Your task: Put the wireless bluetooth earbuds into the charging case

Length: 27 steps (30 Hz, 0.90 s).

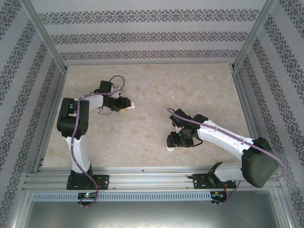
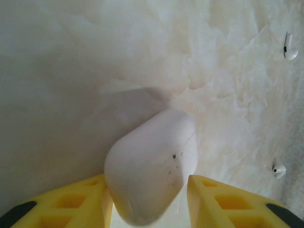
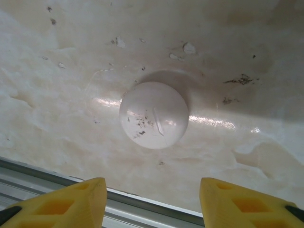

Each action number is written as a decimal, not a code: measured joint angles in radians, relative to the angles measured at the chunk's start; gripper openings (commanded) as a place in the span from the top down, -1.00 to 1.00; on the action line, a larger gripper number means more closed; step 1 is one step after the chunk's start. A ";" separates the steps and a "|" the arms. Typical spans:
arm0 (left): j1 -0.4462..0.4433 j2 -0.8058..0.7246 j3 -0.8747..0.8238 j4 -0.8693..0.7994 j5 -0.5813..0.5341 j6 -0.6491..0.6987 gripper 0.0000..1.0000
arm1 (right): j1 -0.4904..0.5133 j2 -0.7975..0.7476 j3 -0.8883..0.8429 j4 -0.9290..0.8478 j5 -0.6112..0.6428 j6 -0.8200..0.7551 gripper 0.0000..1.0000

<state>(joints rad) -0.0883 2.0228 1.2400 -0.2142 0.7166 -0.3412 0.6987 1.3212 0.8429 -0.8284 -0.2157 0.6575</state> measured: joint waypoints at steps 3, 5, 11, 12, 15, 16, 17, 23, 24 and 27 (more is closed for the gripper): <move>0.011 -0.003 0.002 -0.017 -0.003 0.012 0.13 | 0.005 0.000 -0.018 -0.003 0.010 0.003 -0.13; 0.024 -0.013 0.002 -0.035 -0.018 0.021 0.11 | 0.007 0.003 -0.029 -0.002 0.014 0.004 -0.13; 0.064 -0.084 0.002 -0.096 -0.071 0.047 0.10 | 0.028 0.037 -0.036 -0.001 0.027 0.014 -0.15; 0.065 -0.099 0.001 -0.101 -0.076 0.050 0.10 | 0.034 0.044 -0.036 -0.001 0.033 0.015 -0.15; 0.066 -0.160 -0.016 -0.108 -0.078 0.051 0.10 | 0.055 0.074 -0.032 -0.003 0.052 0.019 -0.17; 0.066 -0.183 -0.028 -0.110 -0.077 0.051 0.10 | 0.064 0.088 -0.027 -0.005 0.061 0.019 -0.17; 0.066 -0.205 -0.043 -0.112 -0.076 0.051 0.10 | 0.072 0.101 -0.020 -0.006 0.070 0.021 -0.17; 0.066 -0.287 -0.158 -0.106 -0.039 0.040 0.10 | 0.092 0.165 0.033 -0.006 0.111 0.021 -0.21; 0.066 -0.296 -0.183 -0.101 -0.031 0.034 0.10 | 0.092 0.175 0.042 -0.006 0.116 0.020 -0.22; 0.064 -0.312 -0.241 -0.085 -0.011 0.013 0.10 | 0.092 0.213 0.069 -0.005 0.127 0.016 -0.25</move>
<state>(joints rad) -0.0242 1.7111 0.9985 -0.2993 0.7059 -0.3283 0.7902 1.5341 0.9123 -0.8333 -0.0891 0.6735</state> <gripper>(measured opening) 0.451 0.617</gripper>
